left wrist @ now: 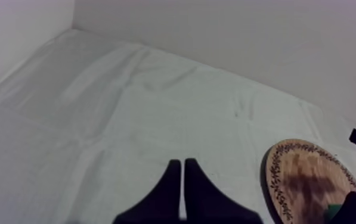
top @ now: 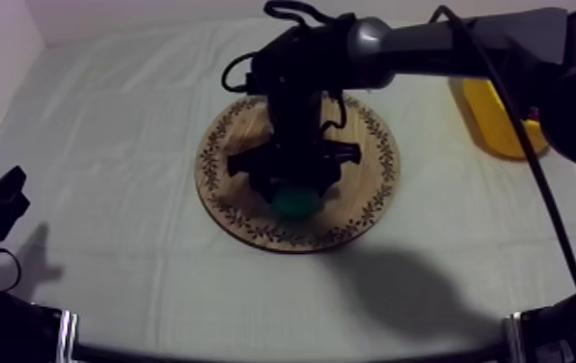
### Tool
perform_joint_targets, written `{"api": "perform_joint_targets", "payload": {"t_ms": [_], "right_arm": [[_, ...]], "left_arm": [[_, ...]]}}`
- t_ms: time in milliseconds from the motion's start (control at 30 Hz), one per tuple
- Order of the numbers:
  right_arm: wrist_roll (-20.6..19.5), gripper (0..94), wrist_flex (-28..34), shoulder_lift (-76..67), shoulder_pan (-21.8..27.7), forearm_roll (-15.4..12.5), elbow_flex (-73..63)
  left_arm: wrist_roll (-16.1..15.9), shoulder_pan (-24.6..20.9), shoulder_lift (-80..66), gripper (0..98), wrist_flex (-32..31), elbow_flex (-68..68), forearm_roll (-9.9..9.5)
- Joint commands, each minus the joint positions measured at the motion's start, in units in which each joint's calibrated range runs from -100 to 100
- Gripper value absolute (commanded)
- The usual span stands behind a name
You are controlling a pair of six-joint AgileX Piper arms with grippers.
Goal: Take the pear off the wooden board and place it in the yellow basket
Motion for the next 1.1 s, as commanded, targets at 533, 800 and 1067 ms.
{"api": "perform_joint_targets", "payload": {"t_ms": [533, 800, 1067], "right_arm": [[6.54, 41.4, 7.03, -21.75, 5.65, 4.98, 3.38], [11.94, 41.8, 7.14, -29.83, 13.80, 8.98, 2.54], [17.43, 41.8, 3.37, -33.00, 23.48, 12.60, 0.50]], "left_arm": [[-0.01, 0.01, 0.00, 0.1, -0.01, 0.00, -0.02], [-0.01, 0.01, 0.00, 0.1, -0.01, 0.00, -0.02], [-0.01, 0.01, 0.00, 0.1, -0.01, 0.00, -0.02]]}}
